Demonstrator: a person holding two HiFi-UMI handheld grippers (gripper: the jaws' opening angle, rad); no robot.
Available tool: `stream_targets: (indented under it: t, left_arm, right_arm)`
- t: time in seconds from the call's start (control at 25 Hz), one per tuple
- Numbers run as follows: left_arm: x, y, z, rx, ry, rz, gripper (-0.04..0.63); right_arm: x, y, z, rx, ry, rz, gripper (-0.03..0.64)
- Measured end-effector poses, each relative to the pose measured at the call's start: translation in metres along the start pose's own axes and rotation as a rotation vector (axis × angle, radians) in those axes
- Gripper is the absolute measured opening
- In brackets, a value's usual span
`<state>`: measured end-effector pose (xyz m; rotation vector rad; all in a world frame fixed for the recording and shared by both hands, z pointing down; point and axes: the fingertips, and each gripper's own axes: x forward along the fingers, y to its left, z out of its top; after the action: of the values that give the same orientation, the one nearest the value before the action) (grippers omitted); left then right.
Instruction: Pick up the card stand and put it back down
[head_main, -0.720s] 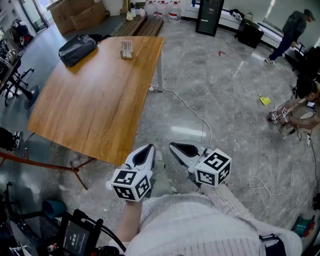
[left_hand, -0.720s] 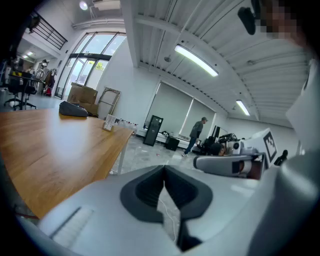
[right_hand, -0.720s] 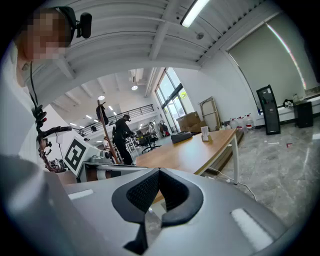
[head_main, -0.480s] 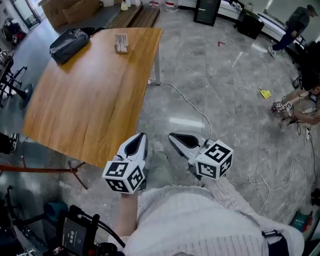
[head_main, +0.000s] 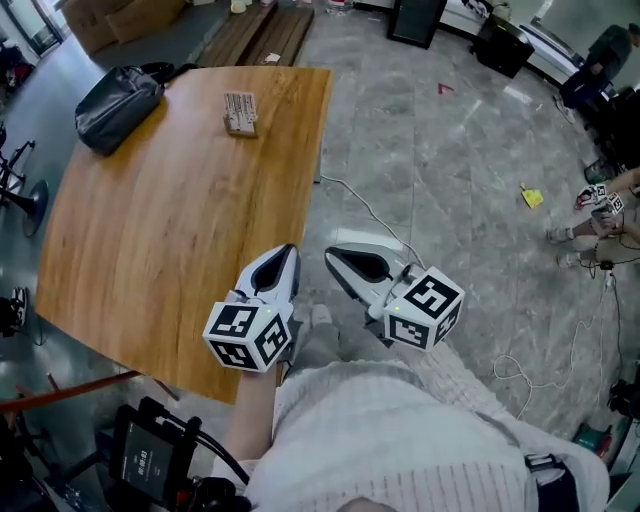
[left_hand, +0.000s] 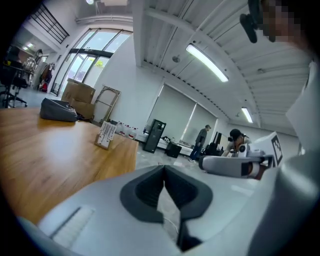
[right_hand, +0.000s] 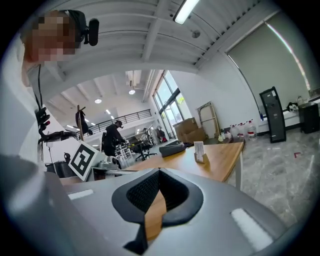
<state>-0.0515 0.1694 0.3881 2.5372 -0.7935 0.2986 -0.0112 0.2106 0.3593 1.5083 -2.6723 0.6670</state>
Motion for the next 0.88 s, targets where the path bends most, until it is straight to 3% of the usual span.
stream_targets:
  t: [0.4,0.88]
  left_arm:
    - [0.046,0.042,0.018,-0.075,0.048,0.036,0.008]
    - [0.126,0.112,0.069,-0.119,-0.037,0.213,0.008]
  right_arm:
    - [0.039,-0.063,0.033,0.039,0.009,-0.046,0.0]
    - [0.131,-0.143,0.071,-0.024,0.086,0.183,0.0]
